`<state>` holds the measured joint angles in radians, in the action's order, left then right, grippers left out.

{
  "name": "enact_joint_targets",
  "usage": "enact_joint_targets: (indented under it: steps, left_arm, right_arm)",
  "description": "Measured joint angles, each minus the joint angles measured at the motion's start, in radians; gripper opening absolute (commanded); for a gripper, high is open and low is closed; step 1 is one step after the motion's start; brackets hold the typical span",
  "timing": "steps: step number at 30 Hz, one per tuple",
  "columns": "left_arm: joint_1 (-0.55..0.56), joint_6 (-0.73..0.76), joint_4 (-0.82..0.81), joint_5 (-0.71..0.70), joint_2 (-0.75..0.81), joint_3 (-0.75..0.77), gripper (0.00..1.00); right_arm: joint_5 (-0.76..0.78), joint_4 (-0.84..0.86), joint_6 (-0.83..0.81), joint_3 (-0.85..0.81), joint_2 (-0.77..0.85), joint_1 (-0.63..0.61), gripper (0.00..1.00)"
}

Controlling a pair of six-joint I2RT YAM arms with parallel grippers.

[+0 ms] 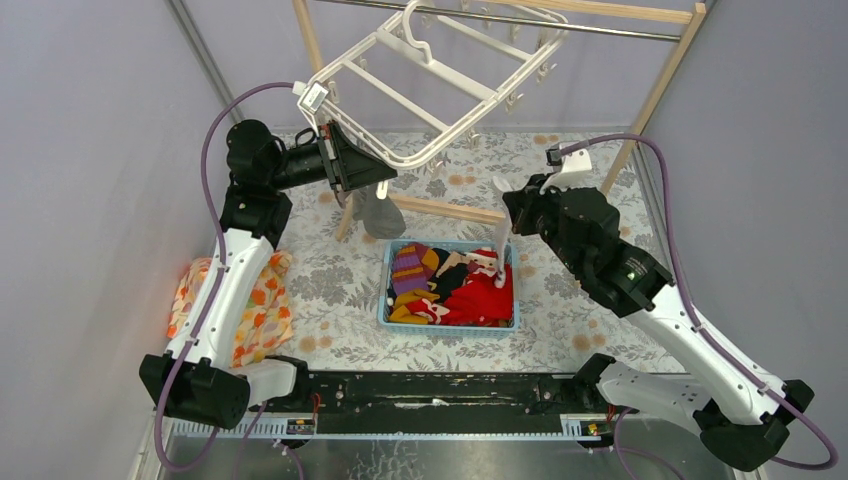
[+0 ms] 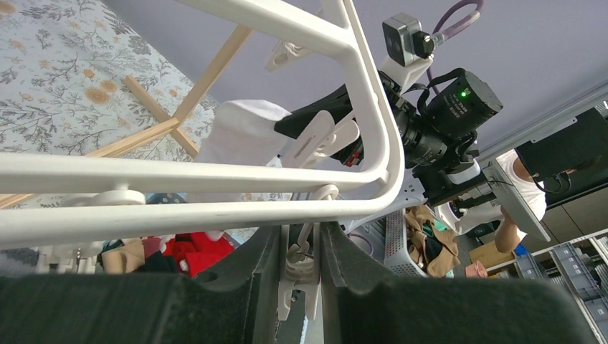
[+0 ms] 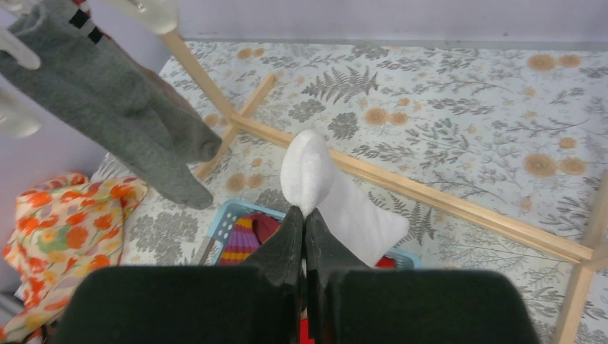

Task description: Clip the socks to the hanger

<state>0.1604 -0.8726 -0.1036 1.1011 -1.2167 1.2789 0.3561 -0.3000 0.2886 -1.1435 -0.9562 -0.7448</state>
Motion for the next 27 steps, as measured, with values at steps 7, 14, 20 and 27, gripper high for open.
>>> enact_joint_targets:
  steps: [7, 14, 20, 27]
  left_arm:
    - [-0.006, 0.006, 0.0, 0.0, 0.006, 0.0, 0.0]
    - [-0.01, 0.009, 0.0, 0.001, 0.008, 0.0, 0.0]
    - [-0.011, 0.009, 0.0, 0.001, 0.008, 0.0, 0.0]
    - [-0.011, 0.013, 0.001, 0.001, 0.008, 0.0, 0.0]
  right_arm:
    - [-0.142, 0.018, 0.073, 0.051, 0.011, 0.0, 0.0]
    - [-0.254, 0.08, 0.136, 0.14, -0.013, -0.119, 0.0]
    - [-0.252, 0.156, 0.181, 0.177, -0.162, -0.338, 0.35]
    - [-0.188, 0.154, 0.294, 0.233, -0.239, -0.389, 0.89]
